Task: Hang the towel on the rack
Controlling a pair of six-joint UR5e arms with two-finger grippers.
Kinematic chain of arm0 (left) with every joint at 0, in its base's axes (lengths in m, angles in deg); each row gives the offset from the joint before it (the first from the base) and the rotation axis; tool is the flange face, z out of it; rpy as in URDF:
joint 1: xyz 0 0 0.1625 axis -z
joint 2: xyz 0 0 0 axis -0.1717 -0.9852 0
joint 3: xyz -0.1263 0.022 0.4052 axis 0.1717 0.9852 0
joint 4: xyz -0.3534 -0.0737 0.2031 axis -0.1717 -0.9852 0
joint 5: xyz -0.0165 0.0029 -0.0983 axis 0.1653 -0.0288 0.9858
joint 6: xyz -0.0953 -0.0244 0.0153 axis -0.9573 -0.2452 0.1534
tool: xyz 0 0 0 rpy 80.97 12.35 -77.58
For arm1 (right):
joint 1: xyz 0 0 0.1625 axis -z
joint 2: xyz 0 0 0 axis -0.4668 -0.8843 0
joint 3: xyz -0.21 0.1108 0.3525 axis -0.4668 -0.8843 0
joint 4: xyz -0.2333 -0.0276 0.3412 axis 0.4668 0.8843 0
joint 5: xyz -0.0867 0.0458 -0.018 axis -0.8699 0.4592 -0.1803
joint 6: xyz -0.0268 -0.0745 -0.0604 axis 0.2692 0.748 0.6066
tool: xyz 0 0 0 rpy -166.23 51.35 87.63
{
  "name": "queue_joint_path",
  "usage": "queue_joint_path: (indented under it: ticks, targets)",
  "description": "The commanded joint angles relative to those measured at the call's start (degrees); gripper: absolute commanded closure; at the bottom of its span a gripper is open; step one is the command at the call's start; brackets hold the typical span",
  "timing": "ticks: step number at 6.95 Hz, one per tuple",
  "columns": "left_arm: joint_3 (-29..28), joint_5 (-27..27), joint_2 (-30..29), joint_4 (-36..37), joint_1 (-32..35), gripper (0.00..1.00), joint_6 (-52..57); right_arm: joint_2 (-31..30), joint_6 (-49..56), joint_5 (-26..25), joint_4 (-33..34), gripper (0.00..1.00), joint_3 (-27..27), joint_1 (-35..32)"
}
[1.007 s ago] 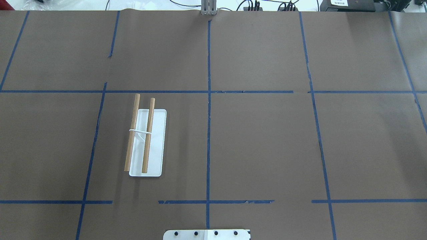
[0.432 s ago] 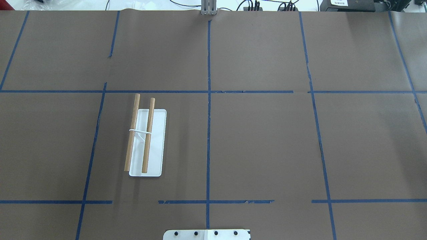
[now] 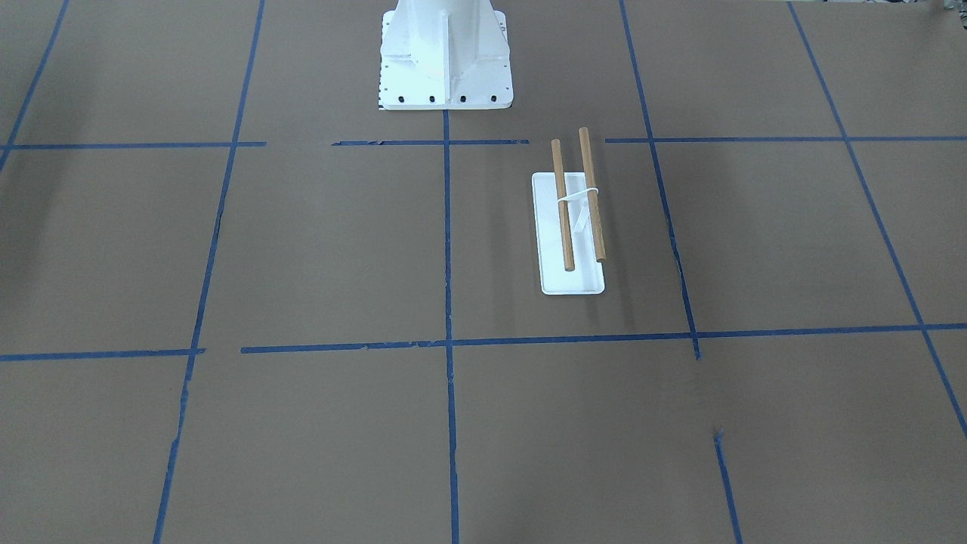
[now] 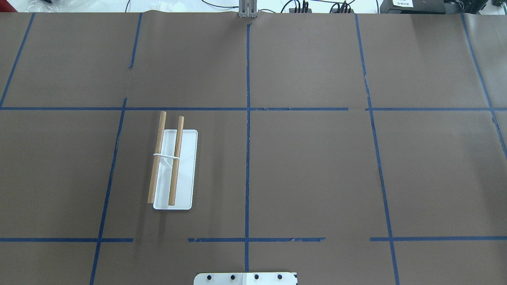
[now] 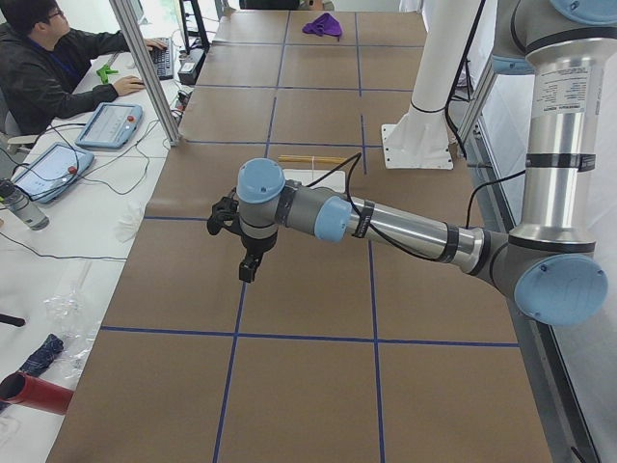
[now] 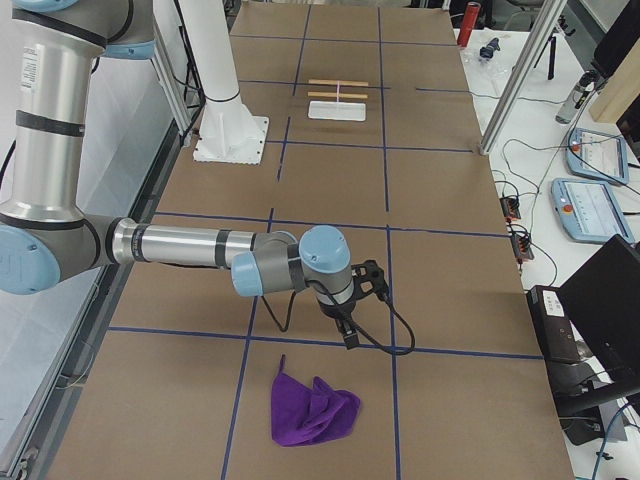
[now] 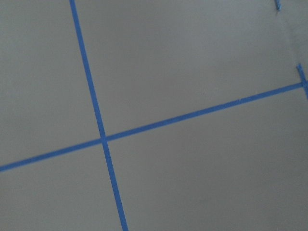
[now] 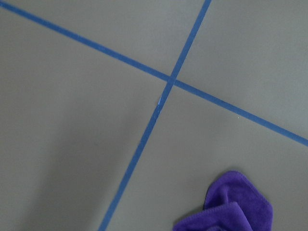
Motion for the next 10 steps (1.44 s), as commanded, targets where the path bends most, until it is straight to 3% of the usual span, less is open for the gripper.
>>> queue_joint_path:
  ticks: [1,3,5,7,8,9,10]
  targets:
    - [-0.75,0.09,-1.0,-4.95,0.03,0.0,-0.11,-1.19,16.84,-0.39,-1.69,0.01,-9.84,-0.02]
    - [-0.75,0.09,-1.08,-5.05,-0.06,0.0,-0.11,-0.67,23.11,-0.91,-1.95,0.07,-15.58,-0.02]
    - [-0.05,0.17,-1.08,-4.97,0.03,0.0,-0.11,7.03,23.4,-3.27,-2.66,0.11,-25.04,-0.02]
    - [-0.05,0.17,-1.08,-5.06,-0.06,0.0,-0.11,8.04,23.05,-6.26,-8.52,0.11,-31.05,-0.02]
    - [0.04,0.17,-1.17,-5.06,-0.06,0.0,-0.11,7.34,22.88,-6.45,-8.63,0.34,-31.33,-0.02]
    - [0.22,0.17,-1.17,-5.06,0.03,0.0,-0.11,6.99,23.57,-7.24,-8.81,0.68,-31.16,-0.02]
    - [0.22,0.17,-1.26,-5.06,0.03,0.0,-0.11,6.2,24.97,-8.98,-8.81,0.94,-30.81,-0.02]
